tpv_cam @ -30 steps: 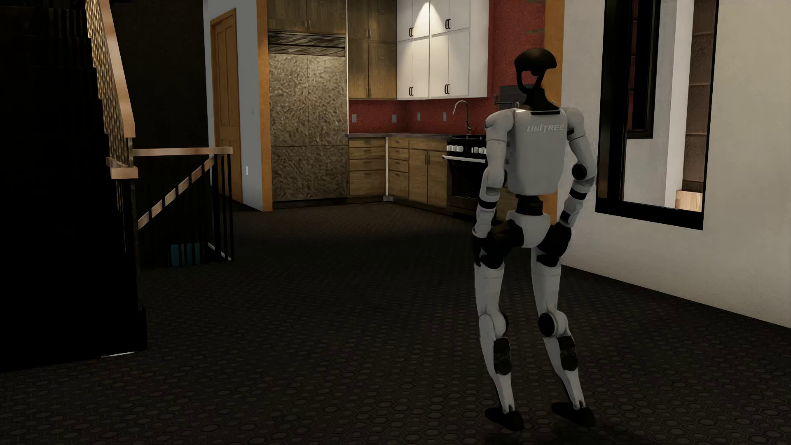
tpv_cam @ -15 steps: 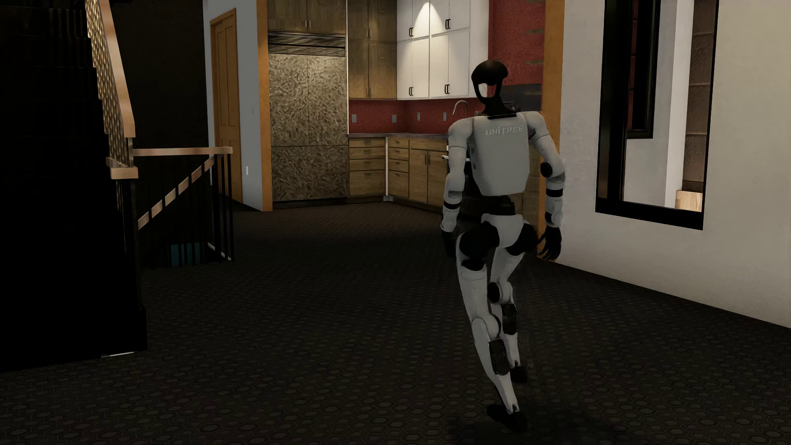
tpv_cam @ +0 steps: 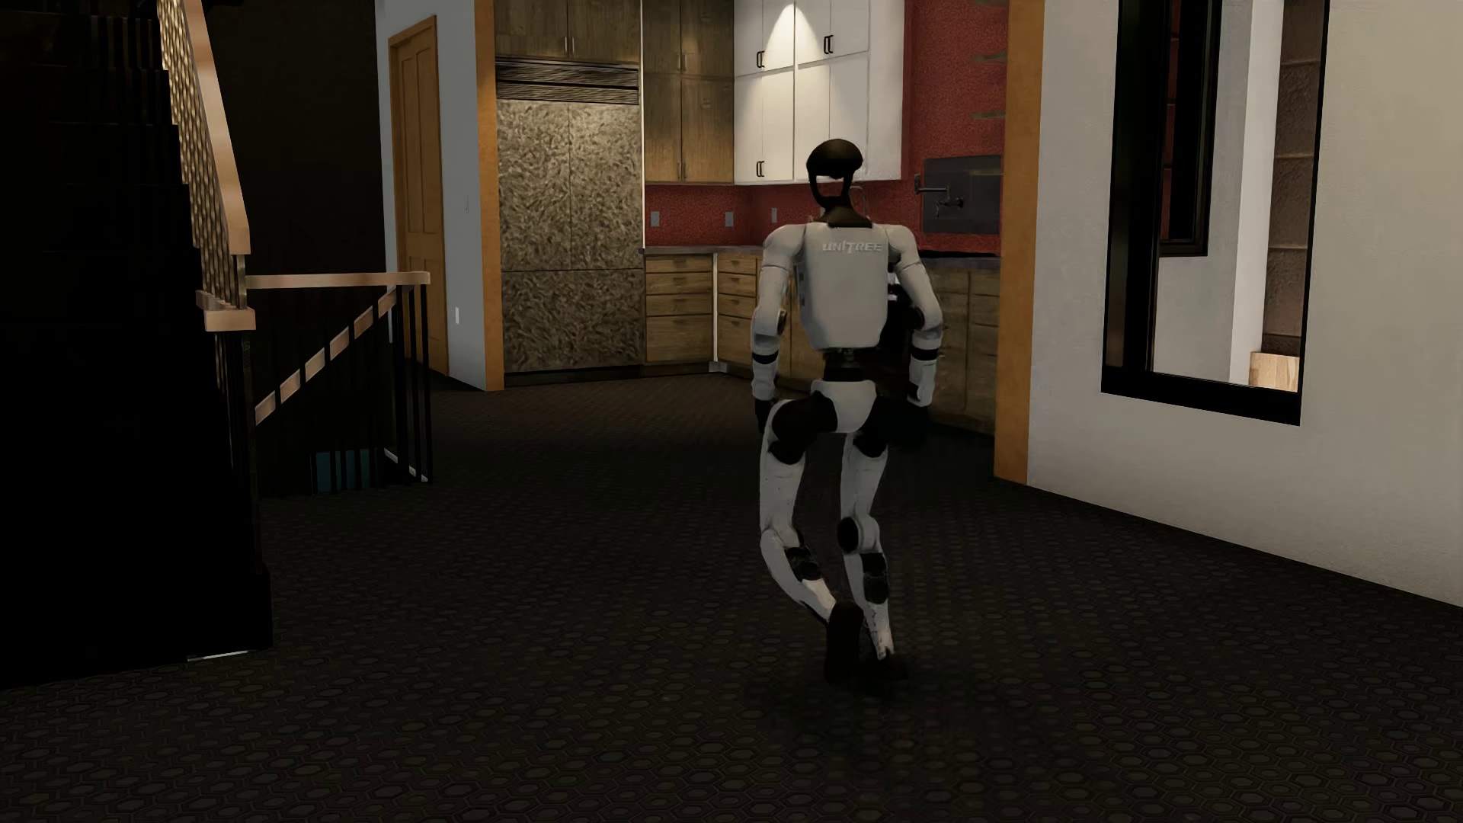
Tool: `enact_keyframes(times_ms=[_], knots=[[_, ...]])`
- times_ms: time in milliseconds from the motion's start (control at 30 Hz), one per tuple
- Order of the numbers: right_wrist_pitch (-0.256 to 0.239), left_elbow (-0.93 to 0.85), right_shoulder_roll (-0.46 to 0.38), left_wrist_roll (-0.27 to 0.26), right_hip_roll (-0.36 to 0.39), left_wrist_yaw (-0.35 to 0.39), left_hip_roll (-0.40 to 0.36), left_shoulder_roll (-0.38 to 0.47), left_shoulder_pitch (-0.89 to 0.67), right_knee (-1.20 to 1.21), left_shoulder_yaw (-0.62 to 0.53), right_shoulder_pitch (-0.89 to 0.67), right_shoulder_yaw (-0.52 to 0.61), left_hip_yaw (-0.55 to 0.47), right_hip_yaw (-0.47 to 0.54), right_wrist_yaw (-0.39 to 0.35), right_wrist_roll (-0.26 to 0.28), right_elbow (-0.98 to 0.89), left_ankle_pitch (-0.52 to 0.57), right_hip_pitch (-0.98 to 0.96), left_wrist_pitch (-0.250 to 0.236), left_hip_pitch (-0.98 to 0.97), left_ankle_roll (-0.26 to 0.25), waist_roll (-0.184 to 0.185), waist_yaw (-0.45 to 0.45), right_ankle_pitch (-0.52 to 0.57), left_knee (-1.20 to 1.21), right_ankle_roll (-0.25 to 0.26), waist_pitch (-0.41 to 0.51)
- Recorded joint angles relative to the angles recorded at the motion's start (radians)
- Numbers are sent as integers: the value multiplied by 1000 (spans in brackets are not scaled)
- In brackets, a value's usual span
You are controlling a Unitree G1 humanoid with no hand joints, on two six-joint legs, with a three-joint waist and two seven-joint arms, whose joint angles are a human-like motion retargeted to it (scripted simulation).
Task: Move forward
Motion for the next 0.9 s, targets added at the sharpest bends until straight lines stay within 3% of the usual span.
enact_keyframes(times_ms=[67,167,200,267,300,333,367,433,467,500,533,600,733,833,900], knots=[[0,88,7,0,13,0,-9,11,80,-82,20,-13,-20,0,0,0,0,-153,48,170,0,-162,0,-22,62,-51,-116,0,-8],[0,202,19,0,19,0,-17,17,215,-180,116,-45,-57,0,0,0,0,-344,184,422,0,-245,0,-44,140,-143,-642,0,-14],[0,236,18,0,26,0,-12,9,255,-205,155,-55,-68,0,0,0,0,-394,130,507,0,-235,0,-36,160,-173,-818,0,-14],[0,294,16,0,32,0,3,-10,322,-235,223,-65,-93,0,0,0,0,-469,-205,662,0,-205,0,-16,195,-221,-1007,0,-23],[0,315,18,0,23,0,7,-19,349,-229,252,-64,-103,0,0,0,0,-489,-303,712,0,-210,0,-14,219,-220,-994,0,-34],[0,334,23,0,4,0,8,-26,373,-207,273,-57,-106,0,0,0,0,-489,-313,748,0,-226,0,-19,249,-185,-984,0,-49],[0,352,29,0,-26,0,8,-34,395,-163,294,-41,-100,0,0,0,0,-473,-253,766,0,-245,0,-29,279,-99,-965,0,-67],[0,401,35,0,-98,0,-12,-49,411,94,294,-7,-56,0,0,0,0,-401,201,693,0,-309,0,-57,275,234,-890,0,-91],[0,430,36,0,-120,0,-29,-45,389,295,254,1,-18,0,0,0,0,-333,285,607,0,-294,0,-76,251,368,-803,0,-70],[0,430,38,0,-140,0,-52,-29,354,486,189,-1,27,0,0,0,0,-263,253,495,0,-248,0,-102,225,385,-753,0,-53],[0,398,41,0,-140,0,-69,-12,323,641,133,2,60,0,0,0,0,-202,206,382,0,-191,0,-116,181,293,-731,0,-46],[0,297,40,0,-127,0,-83,-1,268,702,126,58,81,0,0,0,0,-111,115,180,0,-39,0,-120,115,152,-742,0,-36],[0,76,54,0,-135,0,-96,-14,139,186,235,164,-4,0,0,0,0,108,-48,-46,0,264,0,-112,29,163,-842,0,-32],[0,-97,43,0,-135,0,-99,-11,51,-221,270,187,-85,0,0,0,0,219,-162,-93,0,429,0,-118,1,62,-871,0,-44],[0,-165,38,0,-152,0,-70,-14,19,-511,274,186,-131,0,0,0,0,252,-234,-93,0,533,0,-119,-53,74,-874,0,-59]])
